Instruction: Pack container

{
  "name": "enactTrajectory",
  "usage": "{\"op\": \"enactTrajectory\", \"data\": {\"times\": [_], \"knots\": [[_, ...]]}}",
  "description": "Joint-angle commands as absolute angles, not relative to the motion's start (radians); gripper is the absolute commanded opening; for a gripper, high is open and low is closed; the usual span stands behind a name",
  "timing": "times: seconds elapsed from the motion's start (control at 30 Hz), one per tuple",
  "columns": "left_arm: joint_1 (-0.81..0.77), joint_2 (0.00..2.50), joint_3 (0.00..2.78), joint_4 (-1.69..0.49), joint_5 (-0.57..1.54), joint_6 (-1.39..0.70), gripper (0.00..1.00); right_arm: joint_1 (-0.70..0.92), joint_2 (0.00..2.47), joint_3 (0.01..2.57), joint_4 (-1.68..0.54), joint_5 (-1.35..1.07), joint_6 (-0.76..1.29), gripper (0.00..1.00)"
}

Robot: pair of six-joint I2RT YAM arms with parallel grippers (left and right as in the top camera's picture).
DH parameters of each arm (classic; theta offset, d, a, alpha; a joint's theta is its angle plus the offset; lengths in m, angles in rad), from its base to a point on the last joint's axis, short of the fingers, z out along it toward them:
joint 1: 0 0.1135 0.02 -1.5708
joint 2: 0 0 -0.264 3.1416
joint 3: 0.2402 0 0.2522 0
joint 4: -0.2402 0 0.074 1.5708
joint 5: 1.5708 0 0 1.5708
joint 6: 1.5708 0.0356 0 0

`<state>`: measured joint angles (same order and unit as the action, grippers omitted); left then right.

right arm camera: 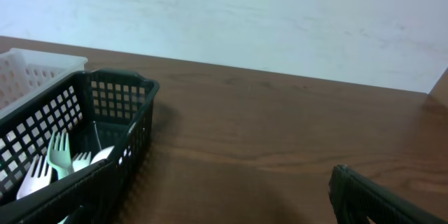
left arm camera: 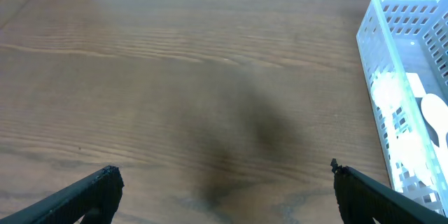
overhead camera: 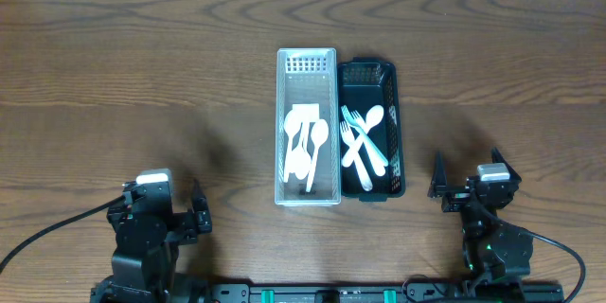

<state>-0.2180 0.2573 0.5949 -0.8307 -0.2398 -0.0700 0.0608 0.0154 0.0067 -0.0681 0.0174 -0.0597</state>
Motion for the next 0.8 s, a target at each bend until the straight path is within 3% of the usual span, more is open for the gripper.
{"op": "enactTrajectory", "data": {"times": [0.0, 0.5, 0.77], "knots": [[-0.221, 0.253, 0.593, -0.83, -0.248, -0.056, 0.98, 0.052, 0.007, 0.006, -0.073, 0.01, -0.072, 0.99], [-0.221, 0.253, 0.593, -0.834, -0.248, -0.056, 0.98, 0.052, 0.007, 0.006, -0.073, 0.01, -0.072, 0.99], [-0.045, 0.215, 0.558, -0.826, -0.176, -0.056, 0.98, 0.052, 0.007, 0.006, -0.073, 0.01, -0.072, 0.99]]}}
